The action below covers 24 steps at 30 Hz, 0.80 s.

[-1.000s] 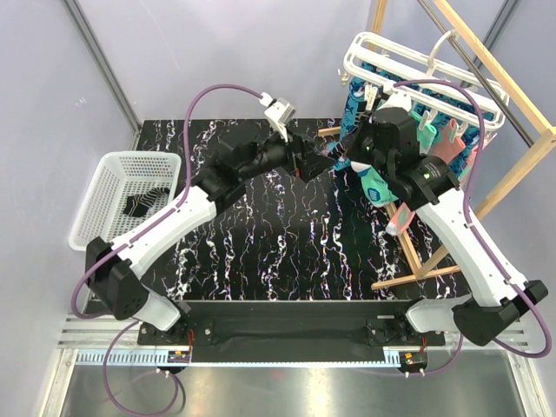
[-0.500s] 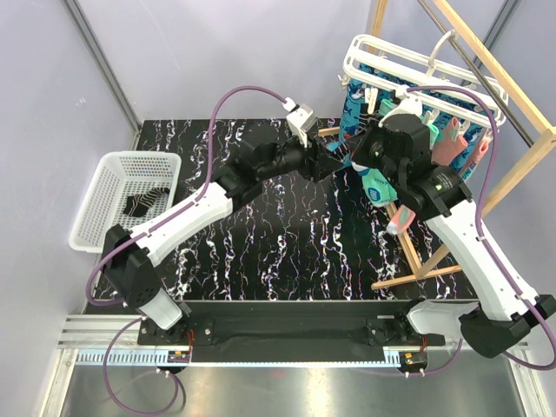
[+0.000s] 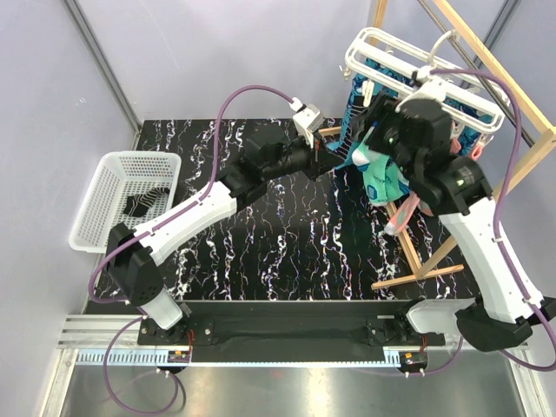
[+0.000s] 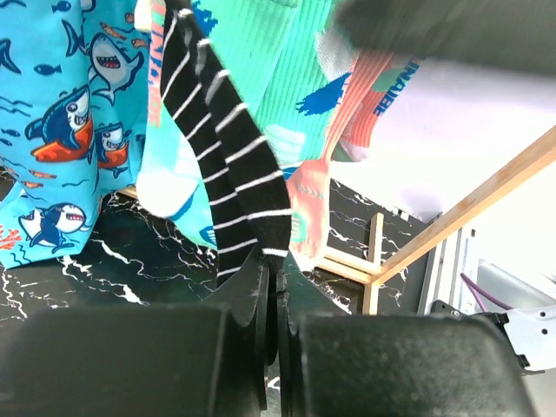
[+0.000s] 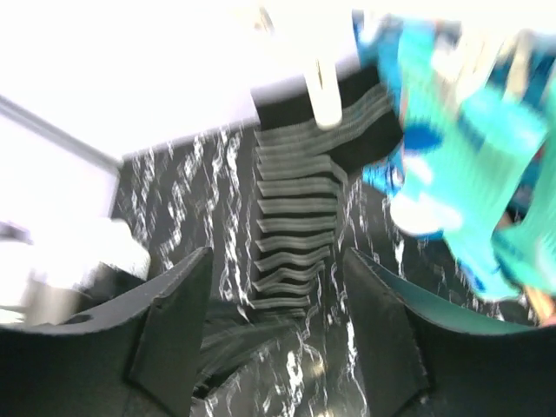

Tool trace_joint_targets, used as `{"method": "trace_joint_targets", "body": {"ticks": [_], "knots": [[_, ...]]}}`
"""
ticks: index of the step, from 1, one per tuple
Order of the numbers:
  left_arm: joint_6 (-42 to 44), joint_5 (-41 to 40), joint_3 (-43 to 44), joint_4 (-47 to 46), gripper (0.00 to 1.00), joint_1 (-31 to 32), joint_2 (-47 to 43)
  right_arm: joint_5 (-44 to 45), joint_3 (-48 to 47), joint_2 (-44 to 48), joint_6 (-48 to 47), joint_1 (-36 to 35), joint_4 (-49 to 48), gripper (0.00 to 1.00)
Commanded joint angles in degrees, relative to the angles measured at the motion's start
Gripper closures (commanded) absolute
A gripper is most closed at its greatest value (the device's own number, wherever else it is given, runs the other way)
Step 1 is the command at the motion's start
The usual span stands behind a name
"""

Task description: Remove the socks clipped to the hanger

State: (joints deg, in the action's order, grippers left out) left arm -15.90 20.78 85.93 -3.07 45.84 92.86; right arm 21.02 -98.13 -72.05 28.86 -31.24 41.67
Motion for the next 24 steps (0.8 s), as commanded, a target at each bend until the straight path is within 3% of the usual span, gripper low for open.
{"method": "trace_joint_targets", "body": {"ticks": [1, 6, 11, 16, 24], "knots": [[0.43, -1.09, 2.31, -2.29, 1.0, 0.47, 0.04, 5.43, -11.19, -3.0, -2.4, 1.1, 3.76, 0.31], [0.52, -1.52, 2.4, -2.12, 1.0, 0.65, -0.14, 6.76, -24.45, -10.47, -4.69, 2.24, 10.18, 0.31], [2.01, -3.81, 1.53, -1.94, 1.0, 1.79, -0.92, 7.46, -30.1, -14.87, -3.82, 2.24, 11.42, 0.31], [2.45, -5.39, -0.06, -2.99, 1.0, 2.84, -2.41, 6.84, -27.38, -16.8, -9.52, 2.24, 5.27, 0.33], [3.42, -8.2, -1.38, -3.43, 1.0, 4.08, -4.35, 10.8, -26.68, -18.39, -10.76, 2.33, 4.74, 0.35]]}}
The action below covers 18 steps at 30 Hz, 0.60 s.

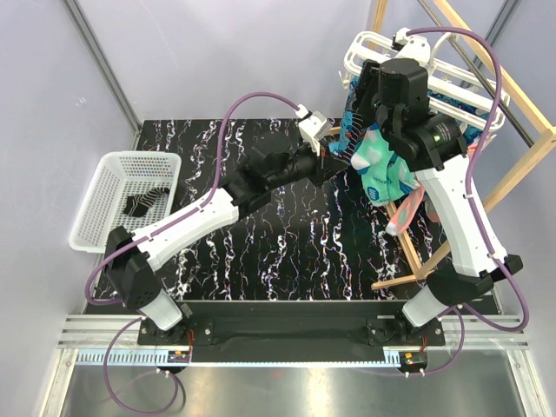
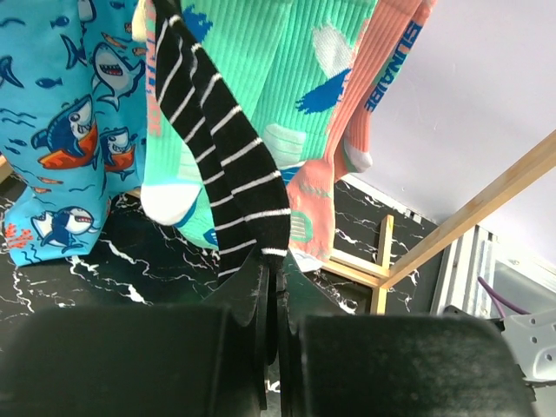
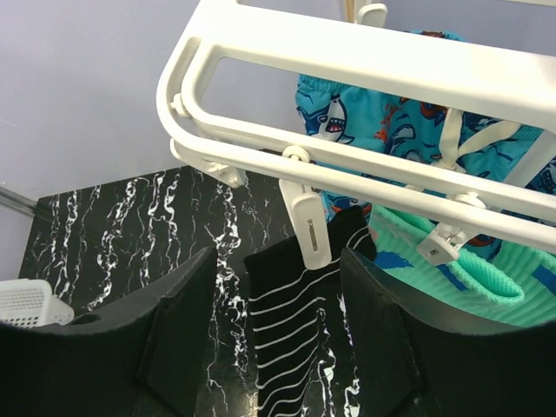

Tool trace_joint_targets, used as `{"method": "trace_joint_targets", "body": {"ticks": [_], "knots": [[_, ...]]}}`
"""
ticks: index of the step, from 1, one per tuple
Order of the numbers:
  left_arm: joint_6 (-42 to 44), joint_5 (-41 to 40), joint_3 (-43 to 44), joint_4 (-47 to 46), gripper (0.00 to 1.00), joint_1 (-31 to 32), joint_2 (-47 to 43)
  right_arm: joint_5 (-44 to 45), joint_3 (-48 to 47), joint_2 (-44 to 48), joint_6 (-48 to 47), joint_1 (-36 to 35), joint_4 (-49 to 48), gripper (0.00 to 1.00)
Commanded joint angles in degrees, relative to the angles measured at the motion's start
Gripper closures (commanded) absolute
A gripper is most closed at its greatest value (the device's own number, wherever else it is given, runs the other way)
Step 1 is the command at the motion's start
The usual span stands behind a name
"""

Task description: Remove the socks clipped to the hanger

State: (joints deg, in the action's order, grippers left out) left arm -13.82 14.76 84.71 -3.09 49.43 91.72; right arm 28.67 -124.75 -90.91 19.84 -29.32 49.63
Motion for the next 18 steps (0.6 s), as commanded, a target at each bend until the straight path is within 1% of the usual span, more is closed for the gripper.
{"method": "trace_joint_targets", "body": {"ticks": [1, 4, 7, 12, 18], "knots": [[1.43, -2.37, -0.33, -3.41, 1.0, 0.67, -3.3, 3.33, -0.06, 0.39, -1.64, 0.41, -3.05, 0.35], [1.52, -3.07, -0.16, -3.41, 1.0, 1.11, -3.39, 2.81, -1.11, 0.12, -0.24, 0.32, -0.51, 0.36], [1.52, -3.69, -0.07, -3.5, 1.0, 1.46, -3.39, -0.35, -1.99, 1.61, 2.48, 0.32, 2.31, 0.35], [1.96, -4.3, 0.37, -3.24, 1.0, 1.99, -3.04, -5.62, 4.41, 7.32, 4.68, 0.41, 2.84, 0.33], [1.61, -4.48, 1.51, -3.32, 1.0, 2.6, -2.25, -12.04, 16.45, 15.75, 7.76, 0.4, -0.31, 0.36]]}}
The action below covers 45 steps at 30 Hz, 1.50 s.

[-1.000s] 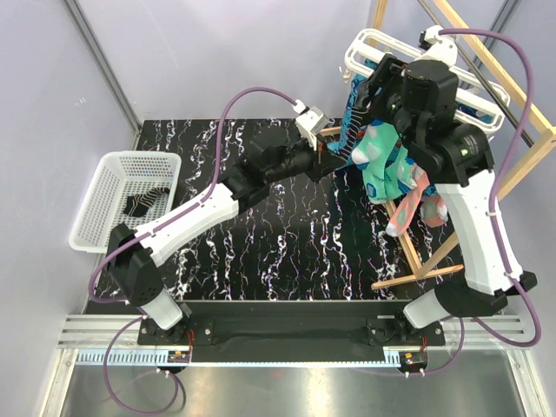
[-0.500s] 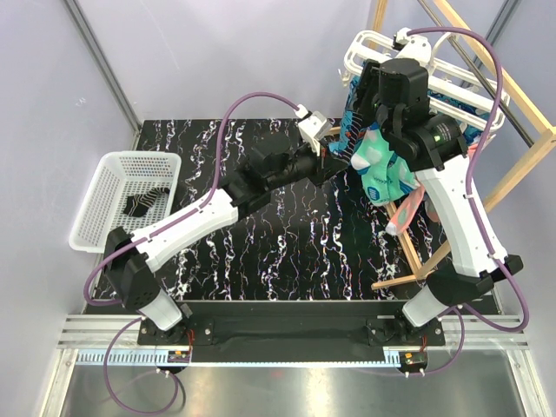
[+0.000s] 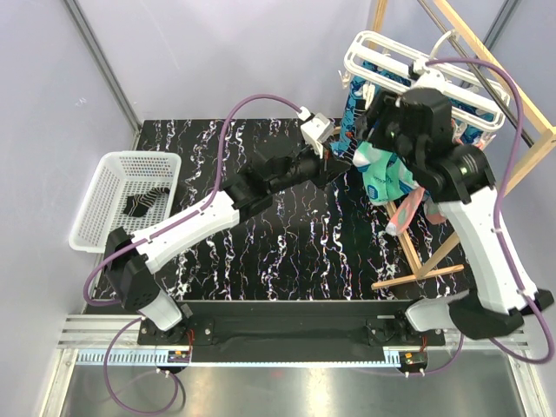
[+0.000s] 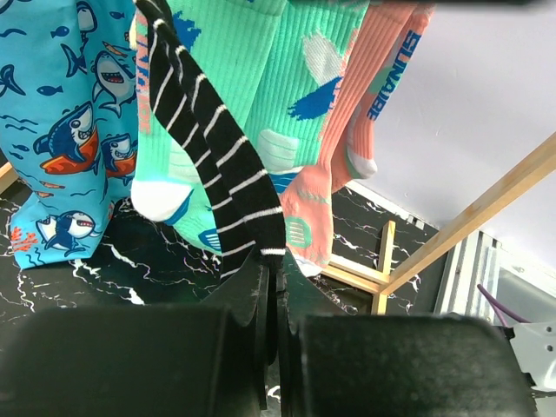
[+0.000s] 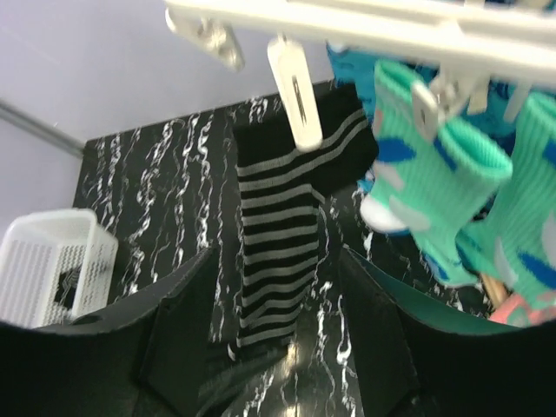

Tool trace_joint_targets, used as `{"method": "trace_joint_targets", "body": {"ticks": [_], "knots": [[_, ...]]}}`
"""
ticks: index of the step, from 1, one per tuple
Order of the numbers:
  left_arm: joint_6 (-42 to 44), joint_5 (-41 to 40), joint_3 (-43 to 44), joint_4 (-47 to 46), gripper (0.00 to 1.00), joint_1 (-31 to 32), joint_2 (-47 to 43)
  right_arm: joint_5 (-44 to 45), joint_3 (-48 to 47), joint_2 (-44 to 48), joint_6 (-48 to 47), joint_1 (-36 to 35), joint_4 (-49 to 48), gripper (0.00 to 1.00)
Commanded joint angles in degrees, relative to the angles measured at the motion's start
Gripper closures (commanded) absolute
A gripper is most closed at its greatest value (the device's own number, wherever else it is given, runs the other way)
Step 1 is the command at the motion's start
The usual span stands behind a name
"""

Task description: Remove the socks clipped to the hanger

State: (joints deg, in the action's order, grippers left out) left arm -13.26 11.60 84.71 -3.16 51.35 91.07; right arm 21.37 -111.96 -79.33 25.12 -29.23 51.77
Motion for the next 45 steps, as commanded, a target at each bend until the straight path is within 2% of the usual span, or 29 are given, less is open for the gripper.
{"method": "trace_joint_targets", "body": {"ticks": [1, 9, 13, 14, 16, 17, 18, 22, 25, 29, 33, 34, 38, 41, 45], "knots": [[0.95, -1.49, 1.51, -3.34, 1.0, 0.77, -1.59, -5.01, 4.9, 4.71, 3.08, 0.23, -3.16, 0.36], [1.13, -0.87, 3.27, -2.82, 1.0, 2.17, -0.37, -10.55, 15.28, 8.05, 5.55, 0.23, -8.87, 0.38], [1.65, -1.31, 3.62, -2.38, 1.0, 2.87, -0.36, -8.54, 18.79, 9.19, 5.81, 0.23, -11.07, 0.44], [1.65, -1.4, 3.62, -2.47, 1.0, 2.88, -0.36, -7.92, 19.15, 9.45, 5.81, 0.23, -11.16, 0.49], [1.39, -1.22, 3.62, -2.12, 1.0, 2.96, -0.45, -8.0, 19.67, 9.72, 5.64, 0.32, -11.34, 0.76], [1.13, -0.96, 3.45, -2.03, 0.97, 2.88, -0.63, -7.83, 19.76, 9.89, 5.64, 0.32, -11.34, 0.89], [0.0, -0.61, 3.71, -1.77, 0.84, 2.88, -0.71, -7.57, 20.03, 10.42, 5.46, 0.32, -11.43, 1.0], [-3.61, -1.57, 6.08, 4.01, 0.64, 2.88, -1.85, -6.25, 22.74, 12.7, 4.14, 0.32, -11.86, 1.0], [-6.51, -7.36, 9.06, 9.72, 0.5, 2.52, -3.52, -5.89, 24.41, 14.64, 3.53, 0.23, -12.57, 1.0], [-11.61, -9.14, 16.79, 15.72, 0.41, -1.33, -2.48, -7.04, 26.62, 16.31, 3.53, 0.32, -14.41, 1.0], [-16.79, -4.4, 25.58, 18.71, 0.37, -5.56, 0.95, -7.48, 27.41, 16.75, 2.74, 0.32, -15.29, 1.0], [-16.8, -3.69, 29.95, 19.93, 0.37, -6.08, 3.22, -7.65, 27.41, 16.66, 2.65, 0.23, -15.29, 1.0], [-16.45, -1.24, 38.14, 21.09, 0.3, -7.32, 8.84, -7.31, 27.85, 17.19, 2.21, 0.32, -15.47, 1.0], [-20.57, 3.59, 37.64, 15.48, 0.28, -8.02, 11.14, -7.21, 28.2, 17.81, 2.03, 0.23, -15.65, 1.0], [-24.35, 4.58, 36.06, 10.64, 0.27, -7.93, 12.99, -7.74, 28.29, 18.07, 1.86, 0.32, -15.91, 1.0]]}}
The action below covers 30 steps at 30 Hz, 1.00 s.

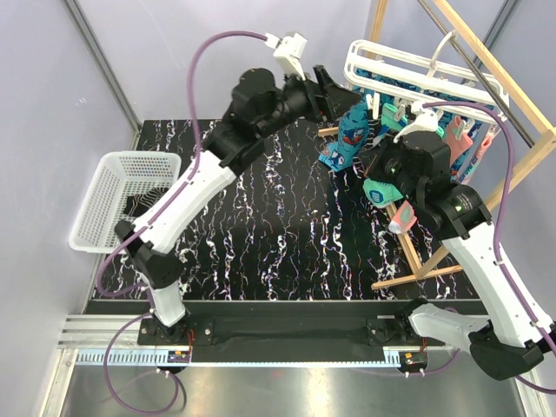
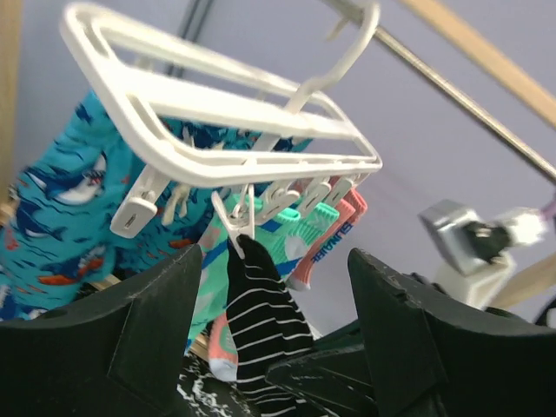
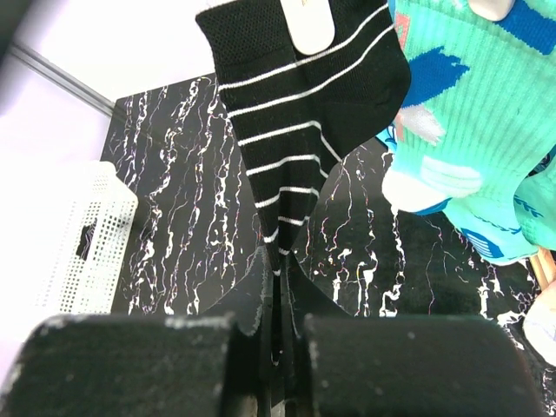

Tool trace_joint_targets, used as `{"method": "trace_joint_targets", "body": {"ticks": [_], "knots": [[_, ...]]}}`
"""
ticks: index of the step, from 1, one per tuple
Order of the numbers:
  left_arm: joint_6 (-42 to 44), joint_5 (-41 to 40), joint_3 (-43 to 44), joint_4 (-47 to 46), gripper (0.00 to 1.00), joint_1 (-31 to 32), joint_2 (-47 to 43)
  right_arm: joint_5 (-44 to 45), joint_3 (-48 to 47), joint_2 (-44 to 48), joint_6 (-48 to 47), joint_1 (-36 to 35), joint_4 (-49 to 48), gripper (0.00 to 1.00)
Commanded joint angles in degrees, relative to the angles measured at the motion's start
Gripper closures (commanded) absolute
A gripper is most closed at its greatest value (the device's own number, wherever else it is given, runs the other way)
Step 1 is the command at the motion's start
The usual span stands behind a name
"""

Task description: Remove the socks clipped to the hanger

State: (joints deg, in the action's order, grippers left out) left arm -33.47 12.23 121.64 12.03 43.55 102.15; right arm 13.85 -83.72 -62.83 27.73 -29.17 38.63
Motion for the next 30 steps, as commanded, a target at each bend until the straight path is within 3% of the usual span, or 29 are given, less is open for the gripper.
{"method": "trace_joint_targets", "body": {"ticks": [1, 7, 30], "knots": [[-4.49, 4.12, -1.23, -6.48, 0.27, -0.22, 2.26, -0.31, 0.14, 1.57, -0.74, 0.17, -2.77, 1.0], [-5.02, 5.17, -1.07, -11.85, 0.27, -0.22, 5.51, -1.01, 1.19, 2.18, -0.83, 0.25, -3.3, 1.0], [-3.09, 0.25, 6.85, -12.82, 0.36, 0.4, 13.87, -2.6, 1.19, 1.31, -0.92, 0.25, -3.92, 1.0]]}}
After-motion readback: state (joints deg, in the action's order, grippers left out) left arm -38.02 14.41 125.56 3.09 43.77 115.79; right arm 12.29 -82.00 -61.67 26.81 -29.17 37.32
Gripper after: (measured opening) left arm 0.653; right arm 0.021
